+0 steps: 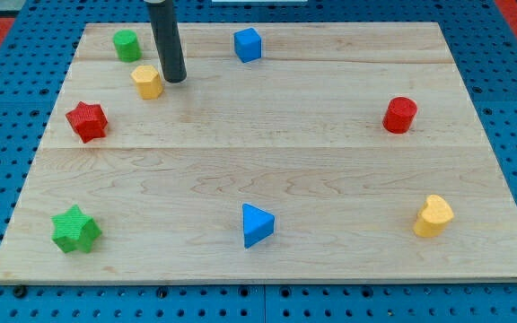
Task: Place the hexagon below the green circle vertically
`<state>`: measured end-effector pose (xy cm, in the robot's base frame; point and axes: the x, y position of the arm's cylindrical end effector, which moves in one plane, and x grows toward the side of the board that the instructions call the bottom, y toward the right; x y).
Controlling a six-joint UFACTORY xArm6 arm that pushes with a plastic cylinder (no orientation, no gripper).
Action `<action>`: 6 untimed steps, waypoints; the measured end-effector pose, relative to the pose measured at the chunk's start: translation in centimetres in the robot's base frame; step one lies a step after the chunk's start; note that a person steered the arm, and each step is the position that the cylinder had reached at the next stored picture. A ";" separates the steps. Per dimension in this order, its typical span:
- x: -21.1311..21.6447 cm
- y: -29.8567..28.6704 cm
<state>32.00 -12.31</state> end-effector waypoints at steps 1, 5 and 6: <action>0.0 -2.1; 0.1 8.3; 0.2 17.4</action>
